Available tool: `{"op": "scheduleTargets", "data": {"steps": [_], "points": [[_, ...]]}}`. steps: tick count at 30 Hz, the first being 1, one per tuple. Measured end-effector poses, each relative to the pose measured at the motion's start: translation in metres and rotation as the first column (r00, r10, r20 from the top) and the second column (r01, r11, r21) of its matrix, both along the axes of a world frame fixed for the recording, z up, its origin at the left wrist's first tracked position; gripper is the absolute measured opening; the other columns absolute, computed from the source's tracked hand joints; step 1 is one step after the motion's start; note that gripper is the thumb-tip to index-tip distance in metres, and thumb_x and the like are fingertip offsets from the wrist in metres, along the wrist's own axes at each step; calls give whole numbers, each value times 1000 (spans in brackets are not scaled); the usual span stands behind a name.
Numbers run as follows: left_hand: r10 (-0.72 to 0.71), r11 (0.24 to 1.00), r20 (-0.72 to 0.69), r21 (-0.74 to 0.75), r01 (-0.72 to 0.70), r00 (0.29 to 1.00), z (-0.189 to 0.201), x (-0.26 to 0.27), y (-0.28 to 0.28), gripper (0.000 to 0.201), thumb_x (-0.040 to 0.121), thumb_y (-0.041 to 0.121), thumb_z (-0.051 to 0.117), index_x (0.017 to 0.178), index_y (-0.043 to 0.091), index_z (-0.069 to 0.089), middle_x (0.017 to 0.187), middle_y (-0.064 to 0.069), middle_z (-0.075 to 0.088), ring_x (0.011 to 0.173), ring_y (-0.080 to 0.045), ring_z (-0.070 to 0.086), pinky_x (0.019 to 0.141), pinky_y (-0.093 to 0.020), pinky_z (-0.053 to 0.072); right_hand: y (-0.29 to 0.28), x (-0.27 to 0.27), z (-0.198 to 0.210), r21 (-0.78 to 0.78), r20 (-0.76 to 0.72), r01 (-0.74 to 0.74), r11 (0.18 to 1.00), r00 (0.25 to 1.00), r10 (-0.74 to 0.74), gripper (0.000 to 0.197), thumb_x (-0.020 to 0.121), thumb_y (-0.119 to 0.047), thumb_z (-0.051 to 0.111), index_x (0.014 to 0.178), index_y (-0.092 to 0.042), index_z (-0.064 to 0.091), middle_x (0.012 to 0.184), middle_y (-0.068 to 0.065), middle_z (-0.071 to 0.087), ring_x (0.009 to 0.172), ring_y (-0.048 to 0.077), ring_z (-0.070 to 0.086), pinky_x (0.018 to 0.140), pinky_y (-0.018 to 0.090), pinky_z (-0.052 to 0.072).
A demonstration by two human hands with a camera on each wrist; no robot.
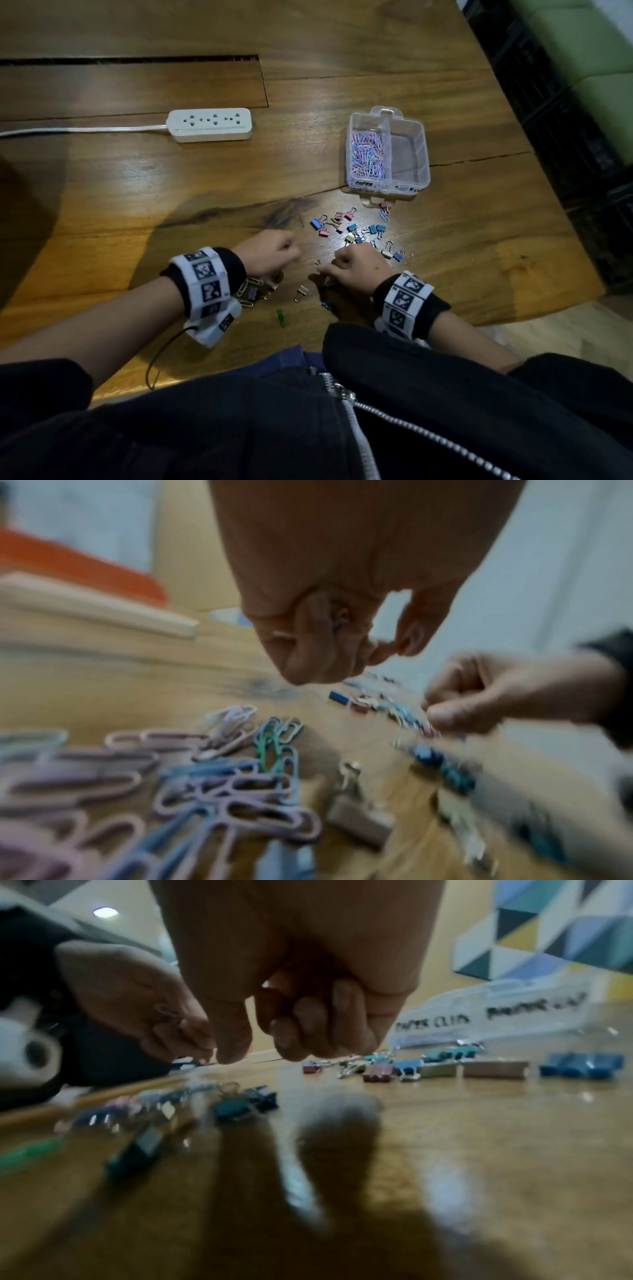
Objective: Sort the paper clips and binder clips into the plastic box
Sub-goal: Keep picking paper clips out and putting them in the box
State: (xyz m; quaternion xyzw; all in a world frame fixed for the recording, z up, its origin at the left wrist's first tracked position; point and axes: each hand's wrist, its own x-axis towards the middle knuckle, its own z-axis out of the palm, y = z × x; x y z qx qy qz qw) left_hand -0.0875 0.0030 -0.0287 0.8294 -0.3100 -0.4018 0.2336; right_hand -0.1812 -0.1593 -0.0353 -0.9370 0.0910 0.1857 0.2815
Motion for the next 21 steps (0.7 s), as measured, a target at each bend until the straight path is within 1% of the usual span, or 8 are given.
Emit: {"op": "scheduleTargets", "data": {"steps": [2,4,6,8,10,12,17,21], "points": [[192,956,-409,-128,-264,892,4,9,8,19,75,25,52,61,18,41,63,3,42,51,-11,38,48,-20,31,1,-2,-1,208,-37,187,960,982,-183,47,82,-30,63,47,-18,34,46,-5,33,39,5,33,49,20,32],[228,892,-740,-102,-441,633,10,12,17,6,65,14,45,62,14,39,55,1,46,35,-6,33,33,-12,24,8,-6,-1,349,-123,243,905,969,-212,46,79,-19,66,47,-18,33,46,-5,33,37,0,35,57,19,39],[215,879,-826,-68,-471,520,12,11,25,4,62,9,41,66,10,42,49,1,48,30,-5,32,28,-9,20,19,-8,-1,411,-191,194,891,974,-124,46,77,-13,68,49,-18,32,48,-4,34,38,-1,37,58,18,40],[224,928,-718,-49,-369,659,8,11,33,11,60,19,52,67,11,50,49,4,46,33,-6,32,31,-11,24,30,-8,-2,393,-197,97,915,980,-20,45,77,-13,68,51,-18,32,52,-5,38,45,2,42,64,22,44],[153,986,-437,10,-165,886,6,12,37,18,66,32,61,64,15,55,56,3,47,44,-10,36,43,-18,30,38,-6,-1,264,-154,-62,963,982,105,43,77,-21,69,53,-19,32,56,-6,41,56,9,43,69,29,45],[-24,990,-119,135,40,993,4,13,40,21,78,27,65,64,17,53,64,0,51,54,-13,41,53,-24,33,45,-7,-1,101,-75,-238,966,966,246,36,76,-34,68,58,-21,39,62,-6,47,62,13,44,59,26,40],[-246,923,113,330,197,963,0,3,49,30,71,24,74,64,25,45,66,12,50,64,-8,47,53,-22,32,63,-9,-6,-88,12,-491,867,870,494,44,80,-40,63,117,-19,55,100,8,68,90,23,62,79,30,50],[-215,955,296,265,136,931,-9,-7,43,26,76,38,67,70,23,47,73,7,54,75,-18,53,57,-28,36,66,-5,-7,-190,-7,-594,781,797,604,35,87,-24,55,123,-24,54,102,10,66,94,26,61,79,31,46]]}}
